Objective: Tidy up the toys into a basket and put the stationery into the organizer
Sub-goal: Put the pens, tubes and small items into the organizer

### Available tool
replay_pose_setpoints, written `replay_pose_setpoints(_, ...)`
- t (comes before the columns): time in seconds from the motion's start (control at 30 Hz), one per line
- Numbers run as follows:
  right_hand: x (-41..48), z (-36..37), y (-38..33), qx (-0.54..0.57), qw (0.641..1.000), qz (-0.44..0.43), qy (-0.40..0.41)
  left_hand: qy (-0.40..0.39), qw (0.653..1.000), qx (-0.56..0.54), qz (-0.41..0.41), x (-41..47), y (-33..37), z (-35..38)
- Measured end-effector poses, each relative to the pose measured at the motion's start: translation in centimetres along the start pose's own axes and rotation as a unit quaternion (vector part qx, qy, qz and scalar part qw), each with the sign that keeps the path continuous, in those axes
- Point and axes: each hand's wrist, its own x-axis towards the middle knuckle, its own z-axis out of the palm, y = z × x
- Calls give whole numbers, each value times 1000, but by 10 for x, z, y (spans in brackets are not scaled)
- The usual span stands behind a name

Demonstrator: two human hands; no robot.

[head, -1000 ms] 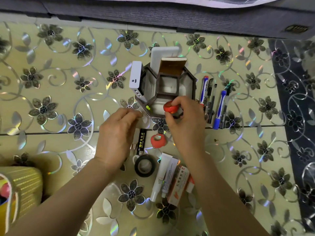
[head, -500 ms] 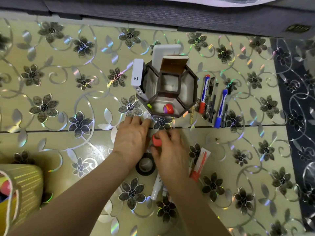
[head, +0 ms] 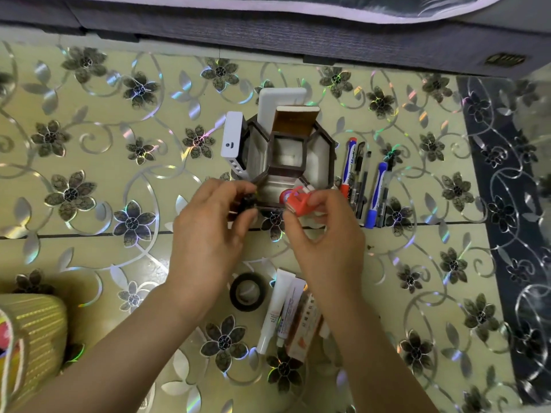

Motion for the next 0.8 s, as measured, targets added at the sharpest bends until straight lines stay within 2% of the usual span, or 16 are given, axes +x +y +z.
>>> replay_pose_setpoints(0.23, 22, 39, 9, -32, 997, -56, -48, 53, 997, -64, -6, 11, 17, -8)
replay_pose_setpoints(0.37, 21, 35, 19, -31, 997, -60, -29, 67, 994, -89, 8, 14, 29, -6)
replay_pose_setpoints(0.53, 17, 7, 24, 33, 999, -37, 21, 16, 994, -104, 20, 24, 32, 22)
replay_pose_setpoints(0.7, 18, 0, 30, -10, 999, -40, 10, -45, 997, -26, 64, 22, 26, 59)
replay_pose_setpoints(0.8, 15, 4, 30, -14, 1000, -24, -2, -37, 996, -17, 82, 13, 21, 55)
